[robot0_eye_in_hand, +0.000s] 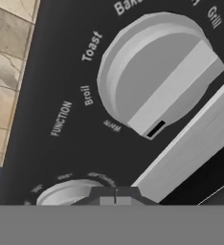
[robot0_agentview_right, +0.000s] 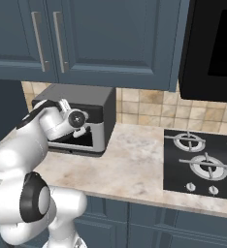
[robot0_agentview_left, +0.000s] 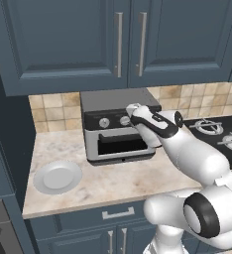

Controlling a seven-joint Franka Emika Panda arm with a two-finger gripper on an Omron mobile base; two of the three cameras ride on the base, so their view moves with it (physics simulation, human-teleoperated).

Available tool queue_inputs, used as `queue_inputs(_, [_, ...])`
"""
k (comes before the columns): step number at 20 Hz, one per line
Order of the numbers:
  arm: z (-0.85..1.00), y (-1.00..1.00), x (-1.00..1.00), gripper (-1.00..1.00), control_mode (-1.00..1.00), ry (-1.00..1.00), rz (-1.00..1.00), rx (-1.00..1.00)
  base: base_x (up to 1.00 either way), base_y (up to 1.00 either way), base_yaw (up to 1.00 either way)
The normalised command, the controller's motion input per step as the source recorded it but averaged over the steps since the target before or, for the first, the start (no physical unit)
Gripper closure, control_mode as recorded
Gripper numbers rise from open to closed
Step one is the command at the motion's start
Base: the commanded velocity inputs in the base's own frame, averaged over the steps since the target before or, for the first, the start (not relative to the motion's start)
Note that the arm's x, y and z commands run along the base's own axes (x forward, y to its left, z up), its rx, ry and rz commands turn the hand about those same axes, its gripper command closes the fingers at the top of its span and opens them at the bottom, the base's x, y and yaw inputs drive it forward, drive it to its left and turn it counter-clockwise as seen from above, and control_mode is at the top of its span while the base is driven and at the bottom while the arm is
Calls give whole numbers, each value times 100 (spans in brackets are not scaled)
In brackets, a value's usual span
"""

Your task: Pull the toaster oven rack outwards. Pick up the baguette from the plate and place it on the toaster oven rack. Close the toaster oven door fully and set the temperature to the lowest setting.

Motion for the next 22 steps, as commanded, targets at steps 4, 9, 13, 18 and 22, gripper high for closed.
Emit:
queue_inputs(4, [24,46,38,100,-100,-4,0,0,0,0,0])
queue_inputs(9, [40,48,42,100,-100,-9,0,0,0,0,0])
queue_inputs(13, [55,54,45,100,-100,-12,0,-2,0,0,0])
queue_inputs(18, [71,60,45,100,-100,-9,0,-6,0,0,0])
queue_inputs(22, [96,65,34,100,-100,-2,-3,-10,0,0,0])
